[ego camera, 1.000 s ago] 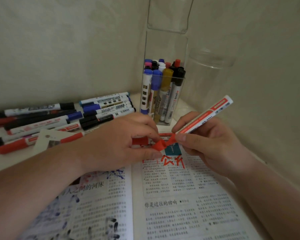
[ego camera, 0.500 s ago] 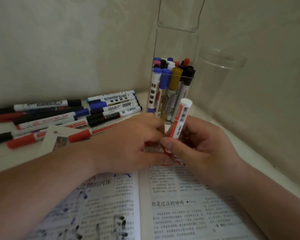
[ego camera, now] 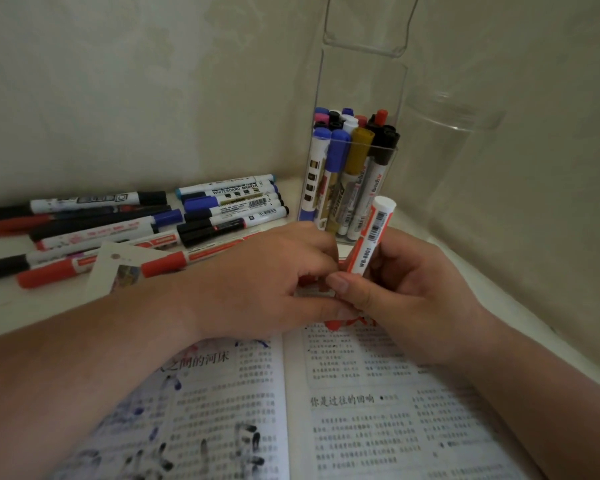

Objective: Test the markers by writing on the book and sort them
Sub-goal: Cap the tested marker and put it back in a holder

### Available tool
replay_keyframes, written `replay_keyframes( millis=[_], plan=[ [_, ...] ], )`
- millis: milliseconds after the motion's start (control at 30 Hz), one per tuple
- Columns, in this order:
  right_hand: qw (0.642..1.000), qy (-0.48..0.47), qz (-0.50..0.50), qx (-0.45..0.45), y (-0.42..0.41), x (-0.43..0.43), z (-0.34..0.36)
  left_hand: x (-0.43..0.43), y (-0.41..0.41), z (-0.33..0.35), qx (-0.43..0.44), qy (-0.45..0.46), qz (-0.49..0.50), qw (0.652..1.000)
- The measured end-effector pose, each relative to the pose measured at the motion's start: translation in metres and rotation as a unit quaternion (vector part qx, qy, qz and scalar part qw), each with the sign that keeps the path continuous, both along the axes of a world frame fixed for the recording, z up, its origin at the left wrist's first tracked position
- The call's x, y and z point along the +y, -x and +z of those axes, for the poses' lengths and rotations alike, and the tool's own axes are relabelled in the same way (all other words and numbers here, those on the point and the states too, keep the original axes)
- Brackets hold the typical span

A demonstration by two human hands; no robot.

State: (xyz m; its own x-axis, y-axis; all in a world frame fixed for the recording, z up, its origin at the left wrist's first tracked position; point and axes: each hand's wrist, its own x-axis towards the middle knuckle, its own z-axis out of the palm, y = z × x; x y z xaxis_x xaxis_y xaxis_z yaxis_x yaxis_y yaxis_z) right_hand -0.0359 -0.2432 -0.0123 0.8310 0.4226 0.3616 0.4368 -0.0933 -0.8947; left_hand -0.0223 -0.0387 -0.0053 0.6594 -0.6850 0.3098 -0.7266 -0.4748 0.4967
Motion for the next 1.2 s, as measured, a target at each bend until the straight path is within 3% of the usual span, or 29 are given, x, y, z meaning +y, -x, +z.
replay_keyframes(
  millis=[200, 400, 567, 633, 767, 833, 967, 1133, 1200],
  plan=[
    [1.000, 0.027, -0.014, -0.005, 0.003, -0.002, -0.001, 0.001, 0.000, 0.000, -0.025, -0.003, 0.008, 1.000],
    [0.998, 0.025, -0.014, 0.050, 0.002, -0.012, 0.005, 0.011, 0.002, 0.006, 0.009, 0.013, 0.067, 0.998],
    [0.991, -0.062, -0.063, 0.105, -0.013, -0.053, 0.019, 0.007, -0.003, 0.007, 0.023, -0.059, 0.132, 0.989],
    [0.992, -0.042, -0.038, 0.114, -0.019, -0.065, 0.021, 0.006, -0.004, 0.004, 0.029, -0.089, 0.145, 0.985],
    [0.978, 0.000, 0.105, 0.180, -0.019, -0.066, 0.019, 0.006, -0.006, 0.000, 0.047, -0.109, 0.158, 0.980],
    [0.974, 0.011, 0.102, 0.200, -0.018, -0.062, 0.018, 0.005, -0.006, 0.001, 0.038, -0.109, 0.156, 0.981],
    [0.991, 0.099, -0.040, 0.082, -0.018, -0.063, 0.018, 0.006, -0.006, 0.003, 0.035, -0.110, 0.144, 0.983],
    [0.953, 0.282, -0.109, -0.002, -0.013, -0.062, 0.020, 0.006, -0.002, 0.004, 0.038, -0.093, 0.103, 0.990],
    [0.949, 0.298, -0.103, -0.022, -0.009, -0.056, 0.020, 0.004, -0.002, 0.003, 0.033, -0.094, 0.098, 0.990]
  ],
)
